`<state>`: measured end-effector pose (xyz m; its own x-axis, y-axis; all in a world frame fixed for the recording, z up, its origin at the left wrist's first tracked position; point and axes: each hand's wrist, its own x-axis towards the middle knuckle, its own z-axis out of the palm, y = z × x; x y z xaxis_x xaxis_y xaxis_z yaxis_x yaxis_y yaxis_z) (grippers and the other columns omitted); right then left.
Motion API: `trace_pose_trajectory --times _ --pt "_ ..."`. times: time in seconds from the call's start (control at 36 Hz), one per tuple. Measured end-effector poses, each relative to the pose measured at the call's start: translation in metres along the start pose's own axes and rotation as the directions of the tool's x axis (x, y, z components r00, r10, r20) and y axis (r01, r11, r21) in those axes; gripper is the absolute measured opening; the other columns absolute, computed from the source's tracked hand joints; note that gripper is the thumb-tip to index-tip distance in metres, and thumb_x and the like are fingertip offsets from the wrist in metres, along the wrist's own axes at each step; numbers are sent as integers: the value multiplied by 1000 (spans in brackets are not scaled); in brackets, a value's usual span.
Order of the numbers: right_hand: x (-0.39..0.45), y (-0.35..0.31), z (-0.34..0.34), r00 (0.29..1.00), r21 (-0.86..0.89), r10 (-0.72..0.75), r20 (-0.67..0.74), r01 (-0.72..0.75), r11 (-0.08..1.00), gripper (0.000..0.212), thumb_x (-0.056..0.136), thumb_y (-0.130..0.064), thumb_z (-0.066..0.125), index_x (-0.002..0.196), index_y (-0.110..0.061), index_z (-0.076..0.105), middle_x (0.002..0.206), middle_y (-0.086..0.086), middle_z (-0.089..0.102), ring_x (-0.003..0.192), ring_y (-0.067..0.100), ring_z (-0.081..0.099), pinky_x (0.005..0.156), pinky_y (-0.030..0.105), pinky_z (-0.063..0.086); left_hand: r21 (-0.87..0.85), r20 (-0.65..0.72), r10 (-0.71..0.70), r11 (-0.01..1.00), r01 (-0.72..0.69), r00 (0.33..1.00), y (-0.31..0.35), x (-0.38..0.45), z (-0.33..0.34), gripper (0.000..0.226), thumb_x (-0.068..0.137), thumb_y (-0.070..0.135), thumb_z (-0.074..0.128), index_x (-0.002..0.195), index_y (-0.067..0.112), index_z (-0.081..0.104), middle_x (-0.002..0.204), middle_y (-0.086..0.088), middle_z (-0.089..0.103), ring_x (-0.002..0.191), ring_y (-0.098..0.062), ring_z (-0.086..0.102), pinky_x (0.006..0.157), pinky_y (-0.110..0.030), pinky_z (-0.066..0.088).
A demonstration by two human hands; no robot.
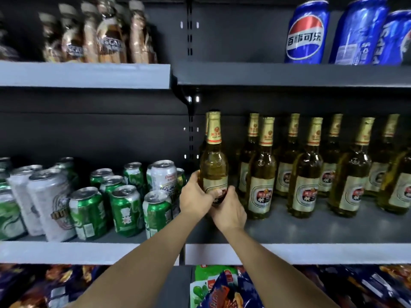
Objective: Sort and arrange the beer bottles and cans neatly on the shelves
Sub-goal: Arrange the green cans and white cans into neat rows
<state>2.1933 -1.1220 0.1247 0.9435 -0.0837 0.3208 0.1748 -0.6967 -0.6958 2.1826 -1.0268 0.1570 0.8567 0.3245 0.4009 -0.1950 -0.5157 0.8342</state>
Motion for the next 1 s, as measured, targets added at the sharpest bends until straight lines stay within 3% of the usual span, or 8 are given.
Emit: trace_pose_trajectory --times 0.19,0.44,0.69,0.89,1.0 --pt "19 -1 10 999 -16 46 19 -46 999 54 79 -42 71 115 -18 38 120 4 57 107 28 60 79 35 46 15 25 -9 1000 9 1000 -10 22 9 71 66 29 87 124 26 46 103 7 68 99 -17 65 89 -39 53" --pt "25 5 22 999 -59 26 19 -25 998 59 76 -48 70 114 -17 37 117 4 54 108 27 57 73 34 40 -50 35 -32 998 33 999 -29 30 14 60 71 26 84 120 23 49 99 11 64 99 -16 63 89 -37 51" --pt "23 6 25 997 -68 54 -51 -58 996 60 77 -47 72 114 -15 37 118 5 53 109 27 55 71 33 41 -144 116 2 990 15 993 -33 31 18 63 75 18 80 128 27 46 109 9 65 105 -12 62 97 -41 50" --pt "21 4 23 998 -62 67 -2 -67 996 57 86 -43 65 122 -13 34 125 7 52 113 27 53 74 35 43 -161 122 -14 986 34 992 -31 26 21 68 80 16 78 136 24 41 117 5 63 109 -14 59 100 -39 49" --pt "13 9 19 996 -45 69 53 -66 997 78 87 -40 66 144 -14 20 139 9 43 125 29 46 85 39 46 -115 72 4 993 5 997 -25 16 20 64 82 15 76 136 19 42 123 2 61 114 -13 57 100 -36 48"
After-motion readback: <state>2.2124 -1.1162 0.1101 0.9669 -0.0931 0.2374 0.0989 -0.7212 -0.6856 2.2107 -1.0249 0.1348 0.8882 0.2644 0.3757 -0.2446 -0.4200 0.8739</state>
